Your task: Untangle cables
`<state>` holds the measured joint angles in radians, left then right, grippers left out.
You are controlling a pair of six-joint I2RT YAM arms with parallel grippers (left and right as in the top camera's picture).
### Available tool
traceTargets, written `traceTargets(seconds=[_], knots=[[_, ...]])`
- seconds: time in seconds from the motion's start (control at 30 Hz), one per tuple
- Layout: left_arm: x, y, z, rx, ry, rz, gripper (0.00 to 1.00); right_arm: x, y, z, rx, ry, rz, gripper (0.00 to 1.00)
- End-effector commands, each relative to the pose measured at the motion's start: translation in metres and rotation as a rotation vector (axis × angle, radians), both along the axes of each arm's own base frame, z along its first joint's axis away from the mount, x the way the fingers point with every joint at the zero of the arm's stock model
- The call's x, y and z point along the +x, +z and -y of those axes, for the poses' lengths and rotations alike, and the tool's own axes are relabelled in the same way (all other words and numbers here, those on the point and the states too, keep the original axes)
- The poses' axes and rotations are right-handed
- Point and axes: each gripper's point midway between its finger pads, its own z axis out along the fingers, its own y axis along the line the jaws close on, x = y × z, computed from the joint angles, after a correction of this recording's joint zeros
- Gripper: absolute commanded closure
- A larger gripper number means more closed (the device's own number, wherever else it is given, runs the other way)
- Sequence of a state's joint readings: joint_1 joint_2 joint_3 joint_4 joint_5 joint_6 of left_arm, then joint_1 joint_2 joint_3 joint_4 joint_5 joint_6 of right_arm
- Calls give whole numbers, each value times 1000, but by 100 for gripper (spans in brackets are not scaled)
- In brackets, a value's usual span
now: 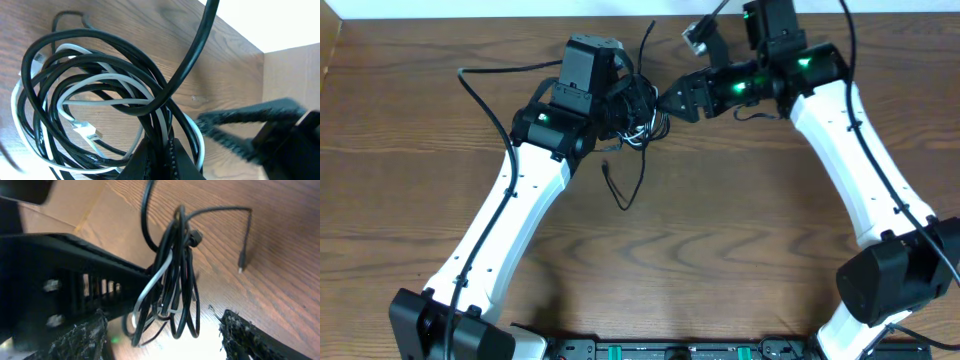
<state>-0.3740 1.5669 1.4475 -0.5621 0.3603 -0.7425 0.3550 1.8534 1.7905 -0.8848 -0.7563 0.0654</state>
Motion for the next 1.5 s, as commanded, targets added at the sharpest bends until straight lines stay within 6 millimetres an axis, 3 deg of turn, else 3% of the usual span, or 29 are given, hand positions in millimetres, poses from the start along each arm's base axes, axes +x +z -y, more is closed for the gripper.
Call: traceTargets(seconds=[0.0,0.4,0.57,0.8,1.07,1.17,1.3,1.47], knots=[[3,3,-3,-37,61,-27,93,7,-8,1,-113,-108,17,30],[7,5,-12,-127,158,-104,93,5,-21,-20,-196,-186,14,37],[4,6,-7,-148,133,-115,92,20,-22,-12,-209,-305,9,45],[4,7,-6,-175,154,-132,93,25,-20,-12,-210,-309,37,47],[3,12,0,-216,138,-140,92,25,-31,-13,-222,-303,26,76],[3,13,1,-212,124,-135,92,27,-32,-13,-220,-304,30,80],[0,13,4,-162,31,-77,92,38,-36,2,-277,-370,60,88],[-8,4,-1,-9,-134,23,93,55,-42,41,-325,-467,39,99]])
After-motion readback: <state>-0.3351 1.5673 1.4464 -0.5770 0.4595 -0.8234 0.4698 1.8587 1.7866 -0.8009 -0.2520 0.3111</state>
